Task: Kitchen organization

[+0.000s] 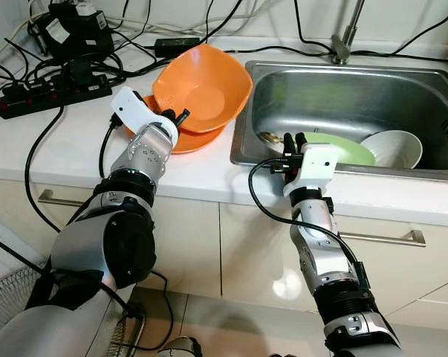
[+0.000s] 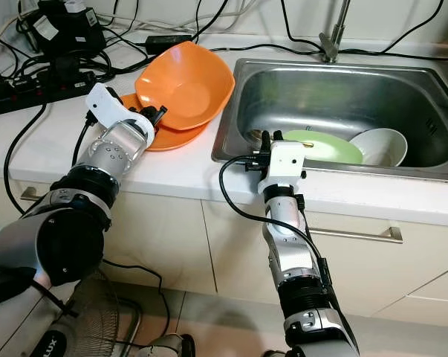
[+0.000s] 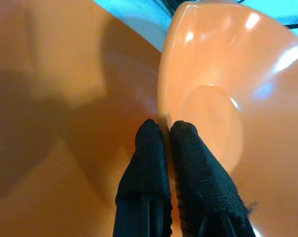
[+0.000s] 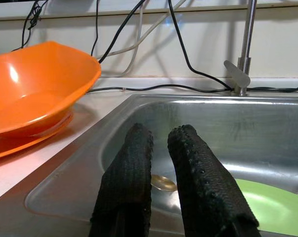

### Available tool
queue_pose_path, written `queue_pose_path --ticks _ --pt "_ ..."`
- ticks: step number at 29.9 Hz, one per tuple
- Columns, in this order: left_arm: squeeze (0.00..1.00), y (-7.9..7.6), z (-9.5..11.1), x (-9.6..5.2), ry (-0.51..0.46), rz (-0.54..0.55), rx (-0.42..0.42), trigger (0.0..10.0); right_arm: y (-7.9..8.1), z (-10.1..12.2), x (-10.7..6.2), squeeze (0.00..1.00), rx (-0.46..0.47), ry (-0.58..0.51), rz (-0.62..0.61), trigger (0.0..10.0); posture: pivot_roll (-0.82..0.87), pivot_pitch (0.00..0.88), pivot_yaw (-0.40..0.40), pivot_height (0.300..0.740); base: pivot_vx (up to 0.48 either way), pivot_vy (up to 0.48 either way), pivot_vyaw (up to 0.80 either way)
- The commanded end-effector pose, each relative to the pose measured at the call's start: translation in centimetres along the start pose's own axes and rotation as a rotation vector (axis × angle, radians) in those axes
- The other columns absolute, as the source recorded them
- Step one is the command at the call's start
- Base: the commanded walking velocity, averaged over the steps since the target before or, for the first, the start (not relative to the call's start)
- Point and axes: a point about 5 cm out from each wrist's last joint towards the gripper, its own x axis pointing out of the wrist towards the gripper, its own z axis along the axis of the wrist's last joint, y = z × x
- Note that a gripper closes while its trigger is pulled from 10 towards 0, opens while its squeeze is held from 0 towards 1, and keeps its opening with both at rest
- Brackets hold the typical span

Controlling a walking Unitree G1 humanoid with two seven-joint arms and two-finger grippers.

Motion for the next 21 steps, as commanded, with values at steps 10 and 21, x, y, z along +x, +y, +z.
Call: queue_pose_path --ticks 10,21 --pt "0.00 -1.2 2.3 -0.5 -0.163 -0.220 -0.077 0.0 -0.1 -0.7 0.1 0.00 -0.007 0.048 -0.015 10.0 0.08 0.022 0.078 0.740 0.000 0.000 0.00" --pt "0.00 0.1 2.6 -1.2 -0.246 -0.296 -0.141 0.0 0.1 -0.6 0.4 0.00 -0.005 0.043 -0.004 10.0 0.09 0.007 0.064 0.740 0.000 0.000 0.00"
